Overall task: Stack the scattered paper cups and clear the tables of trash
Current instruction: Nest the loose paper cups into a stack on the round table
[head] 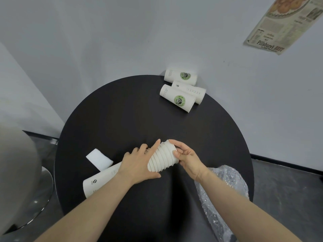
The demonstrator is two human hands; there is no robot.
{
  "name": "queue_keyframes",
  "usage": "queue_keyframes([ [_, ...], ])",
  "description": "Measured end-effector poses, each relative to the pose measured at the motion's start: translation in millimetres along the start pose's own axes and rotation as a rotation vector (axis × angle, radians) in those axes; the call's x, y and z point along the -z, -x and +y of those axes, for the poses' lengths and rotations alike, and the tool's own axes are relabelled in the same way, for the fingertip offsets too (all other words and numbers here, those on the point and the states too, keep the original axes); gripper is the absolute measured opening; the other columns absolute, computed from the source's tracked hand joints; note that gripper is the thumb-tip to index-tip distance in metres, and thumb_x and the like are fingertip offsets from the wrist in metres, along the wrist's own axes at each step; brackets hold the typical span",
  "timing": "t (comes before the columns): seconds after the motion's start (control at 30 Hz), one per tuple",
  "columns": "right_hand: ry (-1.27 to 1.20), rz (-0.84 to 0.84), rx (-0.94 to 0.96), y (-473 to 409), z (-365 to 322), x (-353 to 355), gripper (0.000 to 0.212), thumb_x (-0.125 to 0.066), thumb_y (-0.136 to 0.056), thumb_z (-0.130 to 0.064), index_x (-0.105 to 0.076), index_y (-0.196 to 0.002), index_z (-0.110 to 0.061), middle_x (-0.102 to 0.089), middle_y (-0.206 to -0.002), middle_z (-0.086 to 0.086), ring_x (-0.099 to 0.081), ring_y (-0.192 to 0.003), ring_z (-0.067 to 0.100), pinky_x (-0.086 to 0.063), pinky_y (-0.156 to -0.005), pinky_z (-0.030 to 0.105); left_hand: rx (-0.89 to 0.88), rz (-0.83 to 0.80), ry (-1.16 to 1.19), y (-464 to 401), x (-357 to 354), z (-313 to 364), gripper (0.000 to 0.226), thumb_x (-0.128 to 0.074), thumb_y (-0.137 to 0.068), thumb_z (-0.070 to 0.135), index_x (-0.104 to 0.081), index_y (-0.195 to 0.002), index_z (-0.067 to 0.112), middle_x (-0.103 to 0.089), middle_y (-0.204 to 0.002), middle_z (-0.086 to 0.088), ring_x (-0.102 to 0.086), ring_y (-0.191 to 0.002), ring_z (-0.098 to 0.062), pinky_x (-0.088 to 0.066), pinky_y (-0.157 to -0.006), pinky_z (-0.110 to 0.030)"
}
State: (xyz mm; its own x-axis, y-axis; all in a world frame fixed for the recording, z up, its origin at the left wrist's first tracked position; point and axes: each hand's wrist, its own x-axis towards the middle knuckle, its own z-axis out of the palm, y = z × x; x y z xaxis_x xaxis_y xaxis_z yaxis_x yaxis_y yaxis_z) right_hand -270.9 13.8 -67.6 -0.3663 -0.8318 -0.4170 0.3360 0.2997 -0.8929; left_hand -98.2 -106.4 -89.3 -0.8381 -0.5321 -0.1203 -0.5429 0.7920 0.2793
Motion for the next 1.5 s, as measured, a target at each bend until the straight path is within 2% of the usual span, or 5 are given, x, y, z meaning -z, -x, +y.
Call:
queue_keyframes([
  [0.57,0.076,0.558,0.122,-127,-85,72,0.046,-0.062,-0.088,-0.002,-0.06,-0.126,-0.029,-0.047,-0.141,0.005,-0.043,-0.127,0.01,-0.038,-0.104,0.034,-0.005,0.01,0.202,-51,-6,-3,0.093,-0.04,-0.063,0.08,0.008,-0.139,0.057,-0.039,-0.12,0.013,-0.047,-0.101,-0.011,-0.046,-0.075,-0.028],
  [0.73,0.041,0.583,0.113,-160,-91,72,0.045,-0.058,-0.087,0.007,-0.064,-0.121,-0.022,-0.053,-0.139,0.004,-0.048,-0.128,0.015,-0.037,-0.103,0.027,-0.022,0.034,0.184,-49,-7,-2,0.093,-0.043,-0.066,0.08,0.01,-0.139,0.057,-0.037,-0.12,0.014,-0.046,-0.102,-0.01,-0.046,-0.078,-0.027],
  [0.9,0.001,0.602,0.115,-179,-90,73,0.046,-0.057,-0.084,0.013,-0.065,-0.118,-0.018,-0.061,-0.122,0.005,-0.06,-0.108,0.02,-0.048,-0.069,0.012,-0.019,0.043,0.184,-50,-7,-2,0.094,-0.044,-0.067,0.08,0.012,-0.139,0.057,-0.036,-0.122,0.014,-0.045,-0.104,-0.01,-0.047,-0.081,-0.028],
  [1.03,-0.001,0.622,0.102,-174,-85,75,0.043,-0.056,-0.085,0.012,-0.068,-0.11,-0.021,-0.06,-0.099,-0.001,-0.063,-0.098,0.021,-0.054,-0.088,0.03,-0.026,0.033,0.192,-48,-7,-2,0.093,-0.041,-0.066,0.081,0.012,-0.139,0.057,-0.037,-0.121,0.013,-0.045,-0.103,-0.01,-0.047,-0.08,-0.029],
  [1.5,0.009,0.388,0.175,-40,-66,133,0.036,-0.058,-0.088,0.0,-0.063,-0.116,-0.024,-0.072,-0.103,-0.006,-0.067,-0.096,0.014,-0.057,-0.078,0.033,-0.053,-0.05,0.189,-34,1,3,0.093,-0.049,-0.067,0.076,0.002,-0.143,0.056,-0.037,-0.115,0.016,-0.045,-0.1,-0.008,-0.046,-0.072,-0.026],
])
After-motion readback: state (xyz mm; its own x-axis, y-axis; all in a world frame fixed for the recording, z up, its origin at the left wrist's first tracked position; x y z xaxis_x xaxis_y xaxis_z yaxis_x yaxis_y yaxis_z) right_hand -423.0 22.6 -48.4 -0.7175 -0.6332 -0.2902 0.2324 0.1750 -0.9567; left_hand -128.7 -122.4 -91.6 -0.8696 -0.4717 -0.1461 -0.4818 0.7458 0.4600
